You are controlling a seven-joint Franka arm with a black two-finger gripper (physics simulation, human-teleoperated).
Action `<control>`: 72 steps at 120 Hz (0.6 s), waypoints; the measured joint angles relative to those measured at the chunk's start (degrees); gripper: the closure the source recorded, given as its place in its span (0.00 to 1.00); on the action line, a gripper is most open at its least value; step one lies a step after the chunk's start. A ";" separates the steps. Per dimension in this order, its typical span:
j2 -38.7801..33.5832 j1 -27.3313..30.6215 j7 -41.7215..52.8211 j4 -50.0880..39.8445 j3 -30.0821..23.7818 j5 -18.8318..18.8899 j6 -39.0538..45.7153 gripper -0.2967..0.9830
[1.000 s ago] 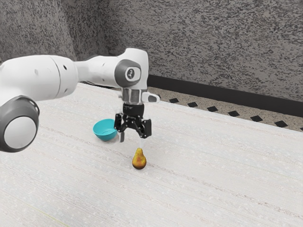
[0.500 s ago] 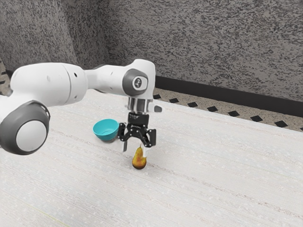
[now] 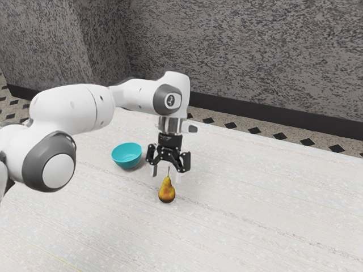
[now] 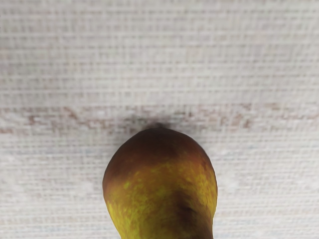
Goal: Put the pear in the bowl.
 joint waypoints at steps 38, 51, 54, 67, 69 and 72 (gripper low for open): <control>2.16 1.35 1.17 2.81 -0.43 0.08 -2.54 0.23; 2.18 1.36 1.73 2.97 -0.50 0.09 -2.28 0.23; 2.27 1.36 1.84 2.98 -0.57 0.08 -2.22 0.23; 3.58 1.39 2.31 2.99 -0.87 -0.79 -2.12 0.23; 3.79 1.40 2.37 2.99 -0.87 -1.01 -2.14 0.23; 4.07 1.42 2.46 2.99 -0.86 -1.31 -2.16 0.23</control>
